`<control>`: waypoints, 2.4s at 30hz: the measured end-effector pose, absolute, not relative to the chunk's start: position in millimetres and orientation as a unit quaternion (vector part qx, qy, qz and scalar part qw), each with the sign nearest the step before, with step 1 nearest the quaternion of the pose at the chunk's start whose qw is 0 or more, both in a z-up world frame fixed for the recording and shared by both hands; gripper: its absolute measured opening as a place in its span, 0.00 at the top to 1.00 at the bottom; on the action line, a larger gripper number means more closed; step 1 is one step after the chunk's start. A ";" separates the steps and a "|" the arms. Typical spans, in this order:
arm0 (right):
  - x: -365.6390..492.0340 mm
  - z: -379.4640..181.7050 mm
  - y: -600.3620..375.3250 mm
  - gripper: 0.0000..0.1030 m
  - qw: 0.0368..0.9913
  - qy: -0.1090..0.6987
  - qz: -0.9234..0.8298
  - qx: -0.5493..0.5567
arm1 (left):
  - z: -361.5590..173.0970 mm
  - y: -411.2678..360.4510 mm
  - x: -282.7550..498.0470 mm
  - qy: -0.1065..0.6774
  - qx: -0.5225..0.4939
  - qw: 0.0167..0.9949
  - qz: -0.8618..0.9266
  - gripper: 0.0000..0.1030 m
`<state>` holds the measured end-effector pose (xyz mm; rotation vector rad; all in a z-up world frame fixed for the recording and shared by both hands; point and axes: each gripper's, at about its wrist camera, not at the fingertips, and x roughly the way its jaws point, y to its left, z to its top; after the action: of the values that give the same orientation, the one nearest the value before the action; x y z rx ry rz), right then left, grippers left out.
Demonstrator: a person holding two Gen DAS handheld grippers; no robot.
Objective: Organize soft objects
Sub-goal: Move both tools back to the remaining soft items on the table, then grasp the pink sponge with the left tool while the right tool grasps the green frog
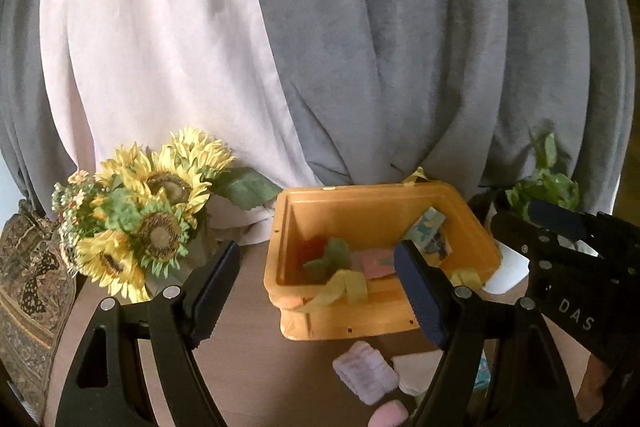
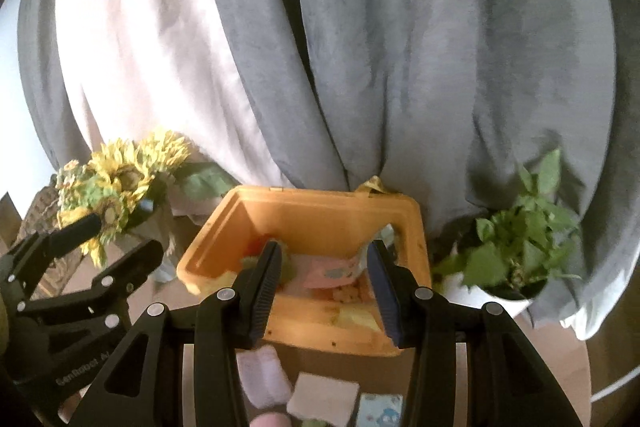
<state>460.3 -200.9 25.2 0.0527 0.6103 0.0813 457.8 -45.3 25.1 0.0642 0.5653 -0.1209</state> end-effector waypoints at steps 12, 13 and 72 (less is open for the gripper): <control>393.0 14.5 -215.2 0.55 0.955 0.296 0.007 0.021 | 4.3 -55.3 398.9 0.283 0.052 0.954 -0.080 0.20; 388.3 12.9 -217.2 0.55 0.955 0.297 0.005 0.024 | 1.6 -55.5 395.8 0.285 0.053 0.954 -0.081 0.20; 410.2 -178.5 -184.1 0.55 0.835 0.539 0.106 0.033 | -190.4 -86.6 432.0 0.471 0.158 0.824 -0.273 0.26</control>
<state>410.2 -184.1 -178.5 0.0689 1.1421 0.2243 432.0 -86.6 -190.4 0.3363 1.0017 -0.5795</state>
